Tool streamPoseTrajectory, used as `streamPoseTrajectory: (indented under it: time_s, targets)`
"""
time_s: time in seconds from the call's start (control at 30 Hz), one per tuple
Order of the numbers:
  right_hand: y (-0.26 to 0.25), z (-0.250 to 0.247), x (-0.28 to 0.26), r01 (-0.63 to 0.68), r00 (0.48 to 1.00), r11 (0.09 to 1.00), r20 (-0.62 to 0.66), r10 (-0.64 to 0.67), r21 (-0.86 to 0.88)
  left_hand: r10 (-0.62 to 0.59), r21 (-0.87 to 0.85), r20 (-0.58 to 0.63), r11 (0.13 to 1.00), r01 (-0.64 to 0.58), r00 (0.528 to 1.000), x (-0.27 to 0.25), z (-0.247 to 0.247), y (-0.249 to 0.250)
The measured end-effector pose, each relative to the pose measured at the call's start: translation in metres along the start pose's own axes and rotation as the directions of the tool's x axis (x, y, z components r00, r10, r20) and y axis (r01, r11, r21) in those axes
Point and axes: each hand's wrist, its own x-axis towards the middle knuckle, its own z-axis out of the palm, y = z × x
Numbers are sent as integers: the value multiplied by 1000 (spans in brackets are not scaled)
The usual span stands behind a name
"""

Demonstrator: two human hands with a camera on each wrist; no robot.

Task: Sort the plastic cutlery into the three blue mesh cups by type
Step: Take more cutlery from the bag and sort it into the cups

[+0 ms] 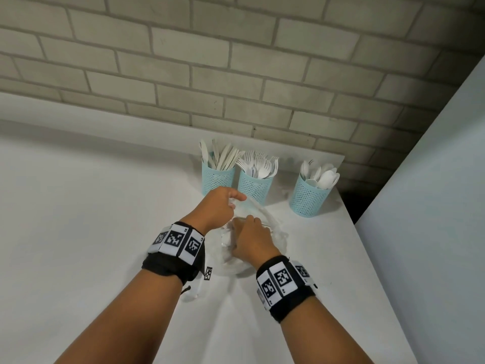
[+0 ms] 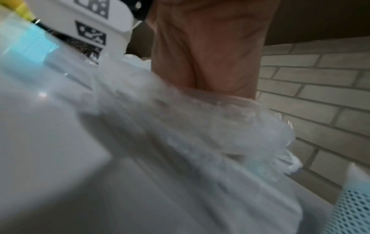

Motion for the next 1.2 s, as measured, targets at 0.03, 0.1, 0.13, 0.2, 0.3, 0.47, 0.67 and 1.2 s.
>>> streamPoseTrajectory:
  time_s: [0.03,0.1,0.13,0.2,0.3,0.47,0.67,1.2]
  targets:
    - [-1,2,-2,5,1000,1000,-23,-5,-3,0,-2,0,1000,0,1000,0,1,0]
    - [-5,9,-6,5,992,999,-129,-9,-34,-4,1,-10,1000,4,1000,0,4,0]
    - [-7,12,-7,-13,981,999,-196,4,-43,-6,-1,-20,1000,6,1000,-1,5,0]
    - [-9,19,-7,-34,963,999,-269,27,-21,-8,-8,-44,1000,7,999,-2,7,-1]
    - [-11,25,2,-32,954,997,-296,50,65,-8,23,-68,1000,10,998,-4,8,-4]
    - [-1,9,-4,-51,983,997,-173,62,66,-12,65,-64,998,16,998,-6,8,-6]
    - [18,4,1,41,993,997,-117,-33,70,18,-16,-37,1000,-19,999,-3,8,-2]
    - [52,-45,-17,184,982,713,-150,-111,677,-104,-229,-174,971,62,979,9,-1,4]
